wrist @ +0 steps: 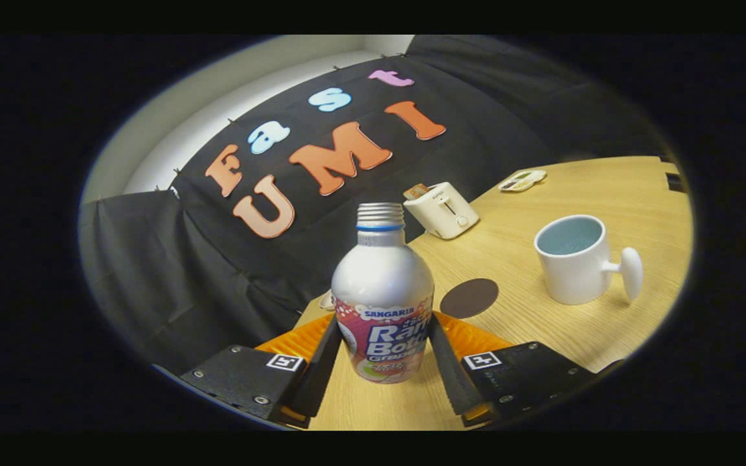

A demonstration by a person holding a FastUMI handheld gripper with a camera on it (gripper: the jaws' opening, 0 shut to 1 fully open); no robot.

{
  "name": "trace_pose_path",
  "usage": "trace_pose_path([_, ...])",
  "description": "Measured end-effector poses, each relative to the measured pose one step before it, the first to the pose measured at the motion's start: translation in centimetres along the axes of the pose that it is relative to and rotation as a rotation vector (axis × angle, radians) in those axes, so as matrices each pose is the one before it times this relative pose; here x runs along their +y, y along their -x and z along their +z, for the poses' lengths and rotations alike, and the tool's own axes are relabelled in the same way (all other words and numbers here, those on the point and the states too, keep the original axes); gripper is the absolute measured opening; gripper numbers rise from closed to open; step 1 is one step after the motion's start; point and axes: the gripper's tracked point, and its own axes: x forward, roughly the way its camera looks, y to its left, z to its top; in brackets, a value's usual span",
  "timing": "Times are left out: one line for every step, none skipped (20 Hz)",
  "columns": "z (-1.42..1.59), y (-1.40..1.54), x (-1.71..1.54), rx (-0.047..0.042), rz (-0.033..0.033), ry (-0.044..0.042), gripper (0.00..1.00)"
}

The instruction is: Take the bottle from table, then pour the juice into the cup, finally place the bottle on the coaster

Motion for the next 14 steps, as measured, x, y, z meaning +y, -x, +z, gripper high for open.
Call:
trace_pose_path([0.39,0.018,0.048,-0.00155,0.01175,-0.04748,0.75])
trace_pose_path([0.467,-0.035,-0.182,-0.00479,0.00816,-0.04819,0.75])
trace_pose_path([0.239,-0.187,-0.341,0.00009,0.00569,-0.04648,0.75])
trace_pose_path([0.136,-0.212,-0.511,0.00185,-0.00717,-0.03116,0.75])
trace_pose_path([0.073,-0.251,-0.655,0.00126,-0.01243,-0.02728,0.75])
trace_pose_path([0.196,-0.064,-0.484,0.00176,-0.00327,-0.03034,0.74])
trace_pose_path([0.223,-0.262,-0.223,-0.00567,0.00089,-0.03316,0.74])
trace_pose_path([0.405,-0.109,-0.418,-0.00388,0.0,-0.03039,0.74])
trace_pose_path([0.187,0.084,-0.158,0.0004,0.00328,-0.03772,0.74])
trace_pose_path([0.344,0.023,-0.182,-0.00401,0.00716,-0.03923,0.74])
trace_pose_path([0.205,0.137,-0.049,-0.00293,0.007,-0.04073,0.74])
trace_pose_path([0.271,0.017,-0.006,-0.00367,0.00657,-0.04077,0.74])
trace_pose_path([0.366,-0.143,-0.108,-0.00485,0.00703,-0.04439,0.74])
trace_pose_path([0.295,0.016,-0.046,-0.00728,0.00763,-0.0456,0.74])
